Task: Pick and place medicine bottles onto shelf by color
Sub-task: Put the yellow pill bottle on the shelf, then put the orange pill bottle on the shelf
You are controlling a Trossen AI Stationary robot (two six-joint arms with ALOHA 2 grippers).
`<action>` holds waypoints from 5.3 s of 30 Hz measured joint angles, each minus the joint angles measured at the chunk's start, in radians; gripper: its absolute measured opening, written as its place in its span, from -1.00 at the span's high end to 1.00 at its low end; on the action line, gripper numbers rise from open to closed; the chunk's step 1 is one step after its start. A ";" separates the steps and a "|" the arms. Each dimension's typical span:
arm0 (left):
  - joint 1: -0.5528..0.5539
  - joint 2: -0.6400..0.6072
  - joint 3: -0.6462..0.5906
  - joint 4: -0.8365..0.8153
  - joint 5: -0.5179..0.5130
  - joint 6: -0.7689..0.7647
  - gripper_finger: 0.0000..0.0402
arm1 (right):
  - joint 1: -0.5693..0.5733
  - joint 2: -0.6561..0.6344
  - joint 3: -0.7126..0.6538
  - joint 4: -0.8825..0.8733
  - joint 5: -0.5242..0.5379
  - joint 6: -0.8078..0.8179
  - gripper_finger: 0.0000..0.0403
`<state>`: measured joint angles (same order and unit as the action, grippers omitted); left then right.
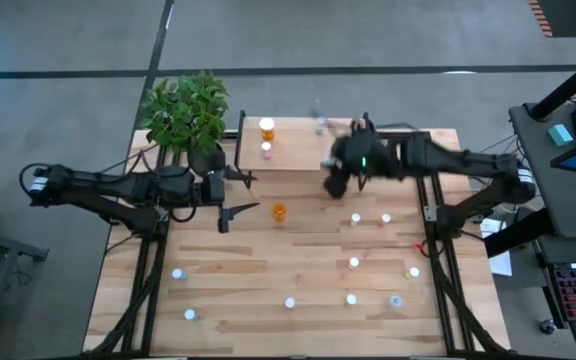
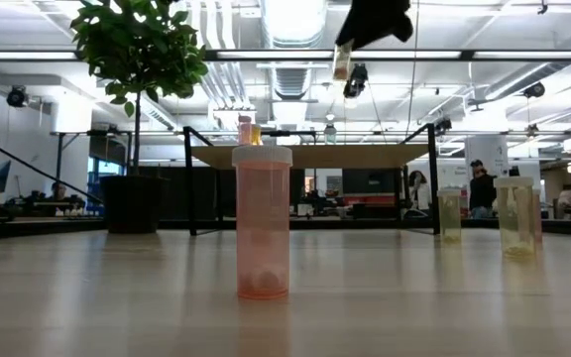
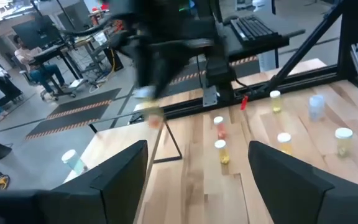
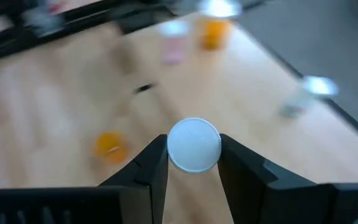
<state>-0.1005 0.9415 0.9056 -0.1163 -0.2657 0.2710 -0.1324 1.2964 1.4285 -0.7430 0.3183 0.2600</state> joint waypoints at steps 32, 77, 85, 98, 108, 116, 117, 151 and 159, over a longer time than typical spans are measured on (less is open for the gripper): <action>0.000 -0.075 -0.029 0.003 0.000 0.002 -0.31 | -0.477 0.220 0.005 0.053 -0.012 -0.068 0.42; -0.001 -0.018 -0.075 0.002 0.101 -0.126 -0.31 | -0.235 -0.010 0.085 -0.093 -0.060 -0.058 0.15; 0.000 0.112 -0.165 0.030 0.127 -0.216 -0.31 | 0.009 -0.080 0.015 -0.096 -0.004 -0.008 0.15; 0.000 0.427 -0.360 0.398 -0.057 -0.543 -0.33 | 0.334 -0.137 -0.142 -0.046 0.336 0.056 0.17; 0.000 0.586 -0.372 0.483 -0.158 -0.633 -0.62 | 0.447 -0.188 -0.385 0.208 0.368 0.051 0.17; 0.000 0.730 -0.370 0.700 -0.208 -0.658 -0.64 | 0.466 -0.264 -0.511 0.449 0.402 -0.098 0.17; 0.000 0.746 -0.370 0.725 -0.222 -0.658 -0.64 | 0.466 -0.272 -0.514 0.450 0.402 -0.101 0.17; -0.006 0.855 -0.363 0.972 -0.352 -0.658 -0.04 | 0.466 -0.314 -0.565 0.471 0.399 -0.112 0.17; -0.006 0.855 -0.361 0.969 -0.351 -0.658 0.08 | 0.466 -0.314 -0.565 0.469 0.398 -0.111 0.17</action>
<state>-0.1070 1.7969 0.5449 0.8532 -0.6170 -0.3866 0.3340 0.9829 0.8631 -0.2738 0.7161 0.1486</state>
